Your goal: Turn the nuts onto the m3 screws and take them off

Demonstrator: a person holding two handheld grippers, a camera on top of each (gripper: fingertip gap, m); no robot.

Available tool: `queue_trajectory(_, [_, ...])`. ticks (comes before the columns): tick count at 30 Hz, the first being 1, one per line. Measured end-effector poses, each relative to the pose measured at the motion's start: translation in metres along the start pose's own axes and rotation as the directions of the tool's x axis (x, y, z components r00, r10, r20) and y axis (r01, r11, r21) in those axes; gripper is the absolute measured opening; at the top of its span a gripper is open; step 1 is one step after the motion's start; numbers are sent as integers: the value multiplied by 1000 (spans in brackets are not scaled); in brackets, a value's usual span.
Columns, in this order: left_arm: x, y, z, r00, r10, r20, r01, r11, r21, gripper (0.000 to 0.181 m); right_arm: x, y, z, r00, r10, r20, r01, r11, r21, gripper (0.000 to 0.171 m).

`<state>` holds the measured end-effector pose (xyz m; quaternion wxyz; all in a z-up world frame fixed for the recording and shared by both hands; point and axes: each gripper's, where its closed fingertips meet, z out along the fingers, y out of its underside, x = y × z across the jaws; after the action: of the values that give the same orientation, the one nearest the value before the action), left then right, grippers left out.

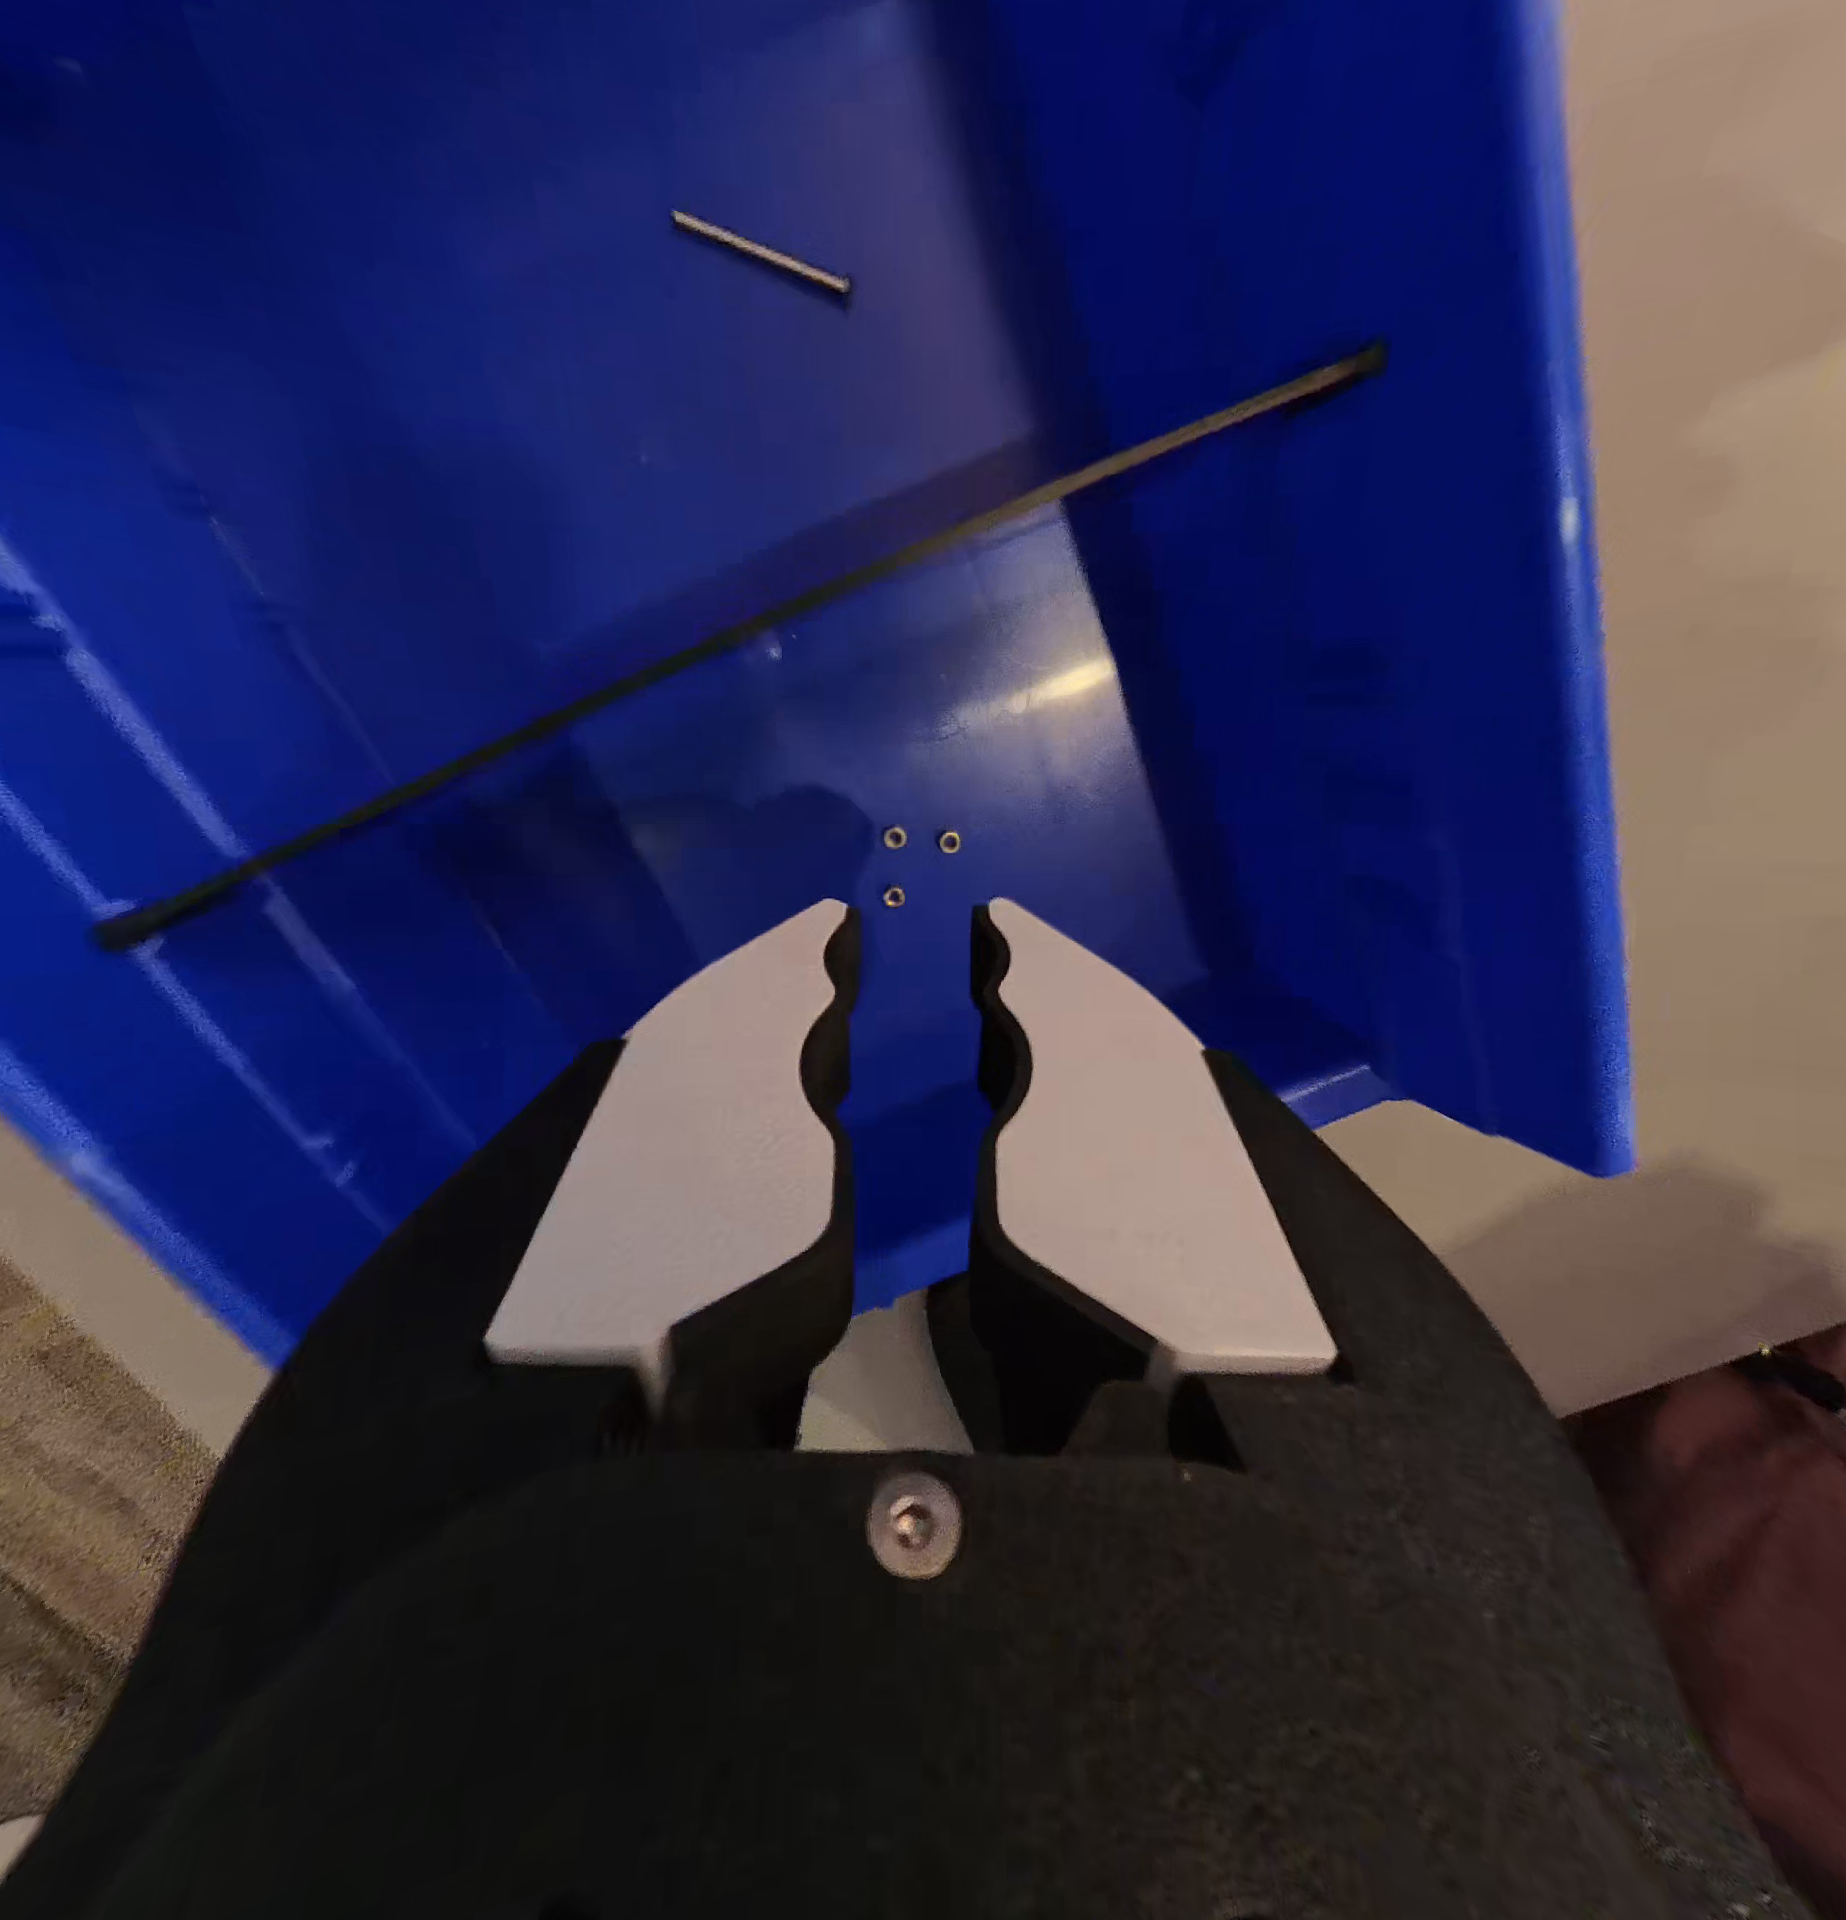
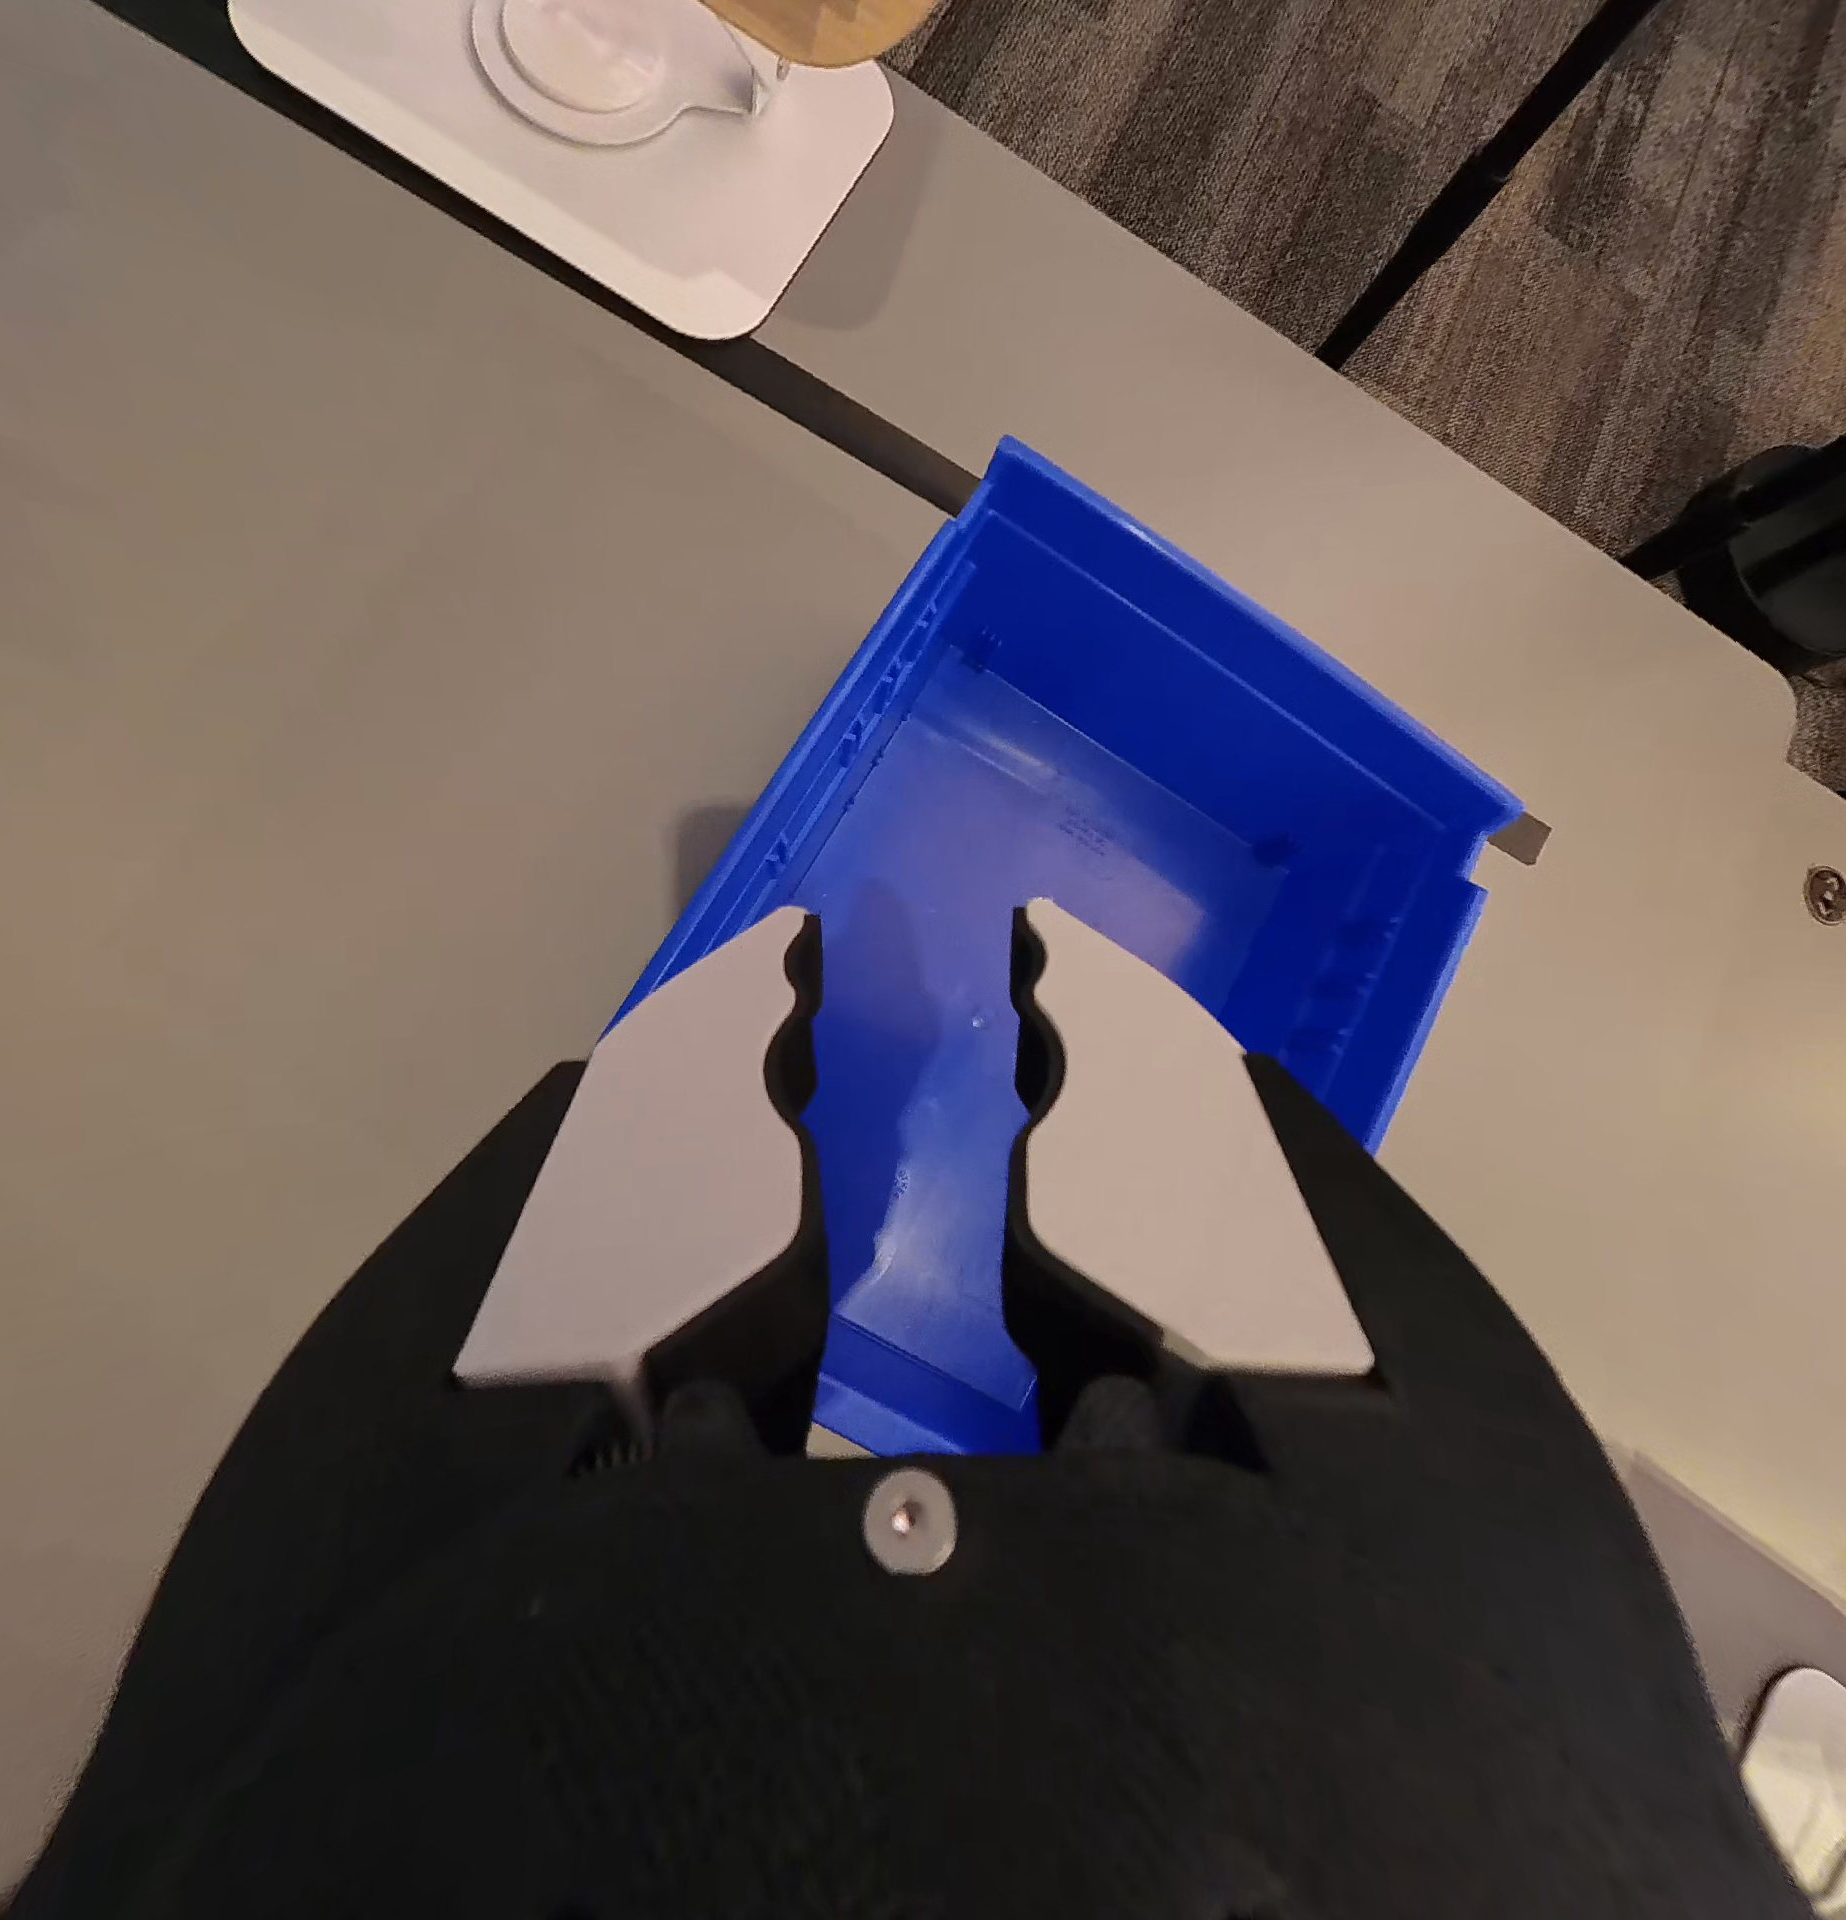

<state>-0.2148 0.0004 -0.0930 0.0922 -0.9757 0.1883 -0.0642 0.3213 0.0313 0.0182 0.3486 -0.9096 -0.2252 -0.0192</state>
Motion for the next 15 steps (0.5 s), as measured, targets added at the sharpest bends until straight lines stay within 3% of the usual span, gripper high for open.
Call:
queue_trajectory(7, [-5,5,41,1000,17,-4,-17,989,-144,21,0,4,2,1000,-8,7,8,1000,-21,38])
queue_trajectory(15, [-4,5,50,998,55,-34,-60,985,-160,15,1,4,3,1000,-14,2,14,1000,-24,39])
